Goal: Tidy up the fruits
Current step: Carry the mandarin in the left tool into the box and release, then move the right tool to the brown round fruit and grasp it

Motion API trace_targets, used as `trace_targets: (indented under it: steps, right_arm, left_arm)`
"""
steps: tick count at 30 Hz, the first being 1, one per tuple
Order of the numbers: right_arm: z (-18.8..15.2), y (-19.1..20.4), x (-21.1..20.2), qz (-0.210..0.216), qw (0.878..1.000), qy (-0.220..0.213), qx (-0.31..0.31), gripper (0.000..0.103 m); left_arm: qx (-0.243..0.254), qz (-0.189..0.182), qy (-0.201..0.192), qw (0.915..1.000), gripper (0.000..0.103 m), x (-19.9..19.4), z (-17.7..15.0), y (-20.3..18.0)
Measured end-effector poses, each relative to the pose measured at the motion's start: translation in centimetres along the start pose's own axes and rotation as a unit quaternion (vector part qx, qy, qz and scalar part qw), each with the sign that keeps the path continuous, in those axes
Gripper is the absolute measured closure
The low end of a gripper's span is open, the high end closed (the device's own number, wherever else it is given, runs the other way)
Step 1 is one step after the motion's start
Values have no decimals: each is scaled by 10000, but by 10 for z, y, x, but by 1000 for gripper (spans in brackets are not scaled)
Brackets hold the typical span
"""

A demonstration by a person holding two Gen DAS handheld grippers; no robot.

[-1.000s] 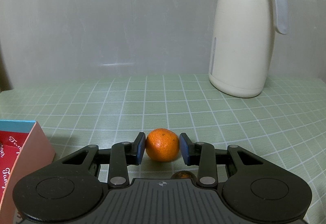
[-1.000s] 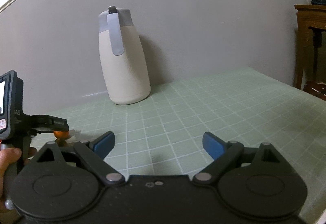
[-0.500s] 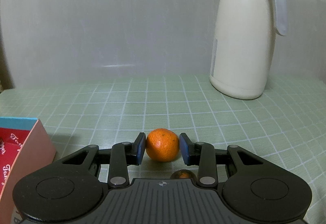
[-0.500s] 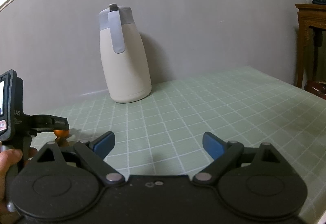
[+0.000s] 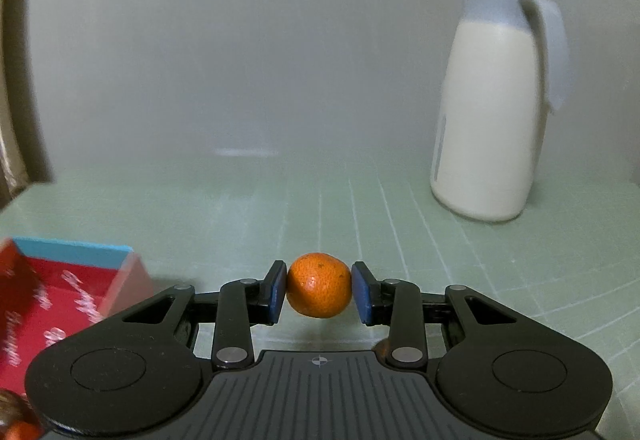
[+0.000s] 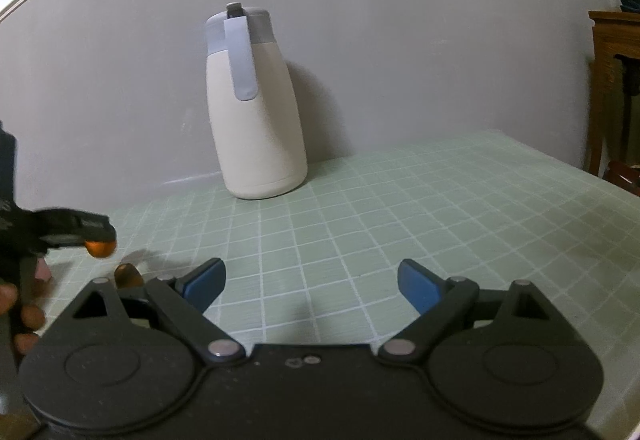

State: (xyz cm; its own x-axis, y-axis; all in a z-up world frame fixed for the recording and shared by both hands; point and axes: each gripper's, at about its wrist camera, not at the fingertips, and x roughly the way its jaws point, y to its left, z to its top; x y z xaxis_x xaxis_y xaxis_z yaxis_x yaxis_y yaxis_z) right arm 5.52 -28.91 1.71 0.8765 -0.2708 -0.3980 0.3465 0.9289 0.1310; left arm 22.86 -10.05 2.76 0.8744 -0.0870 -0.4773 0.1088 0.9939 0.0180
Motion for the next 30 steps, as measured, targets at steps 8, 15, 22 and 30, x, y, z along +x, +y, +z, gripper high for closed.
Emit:
trace_targets:
  steps: [8,15,22,30]
  right_arm:
    - [-1,21,-2,239,9996,-12,-138,10]
    - [-2,48,-4,560,9980,-1,-299,10]
    - [-8,80,-6,883,9944,26,-576,10]
    - [-11,113,-12,1152,9900,23,-811,10]
  left_arm:
    - [-34,513,-449,9977,68,-62,9,60]
    - [-35,1328,-384,9904,67,-96,-10,126]
    - [-251,1718,185,9846,67,-90,-38,172]
    - [-310,1843,339,9818,67,-92,-46,179]
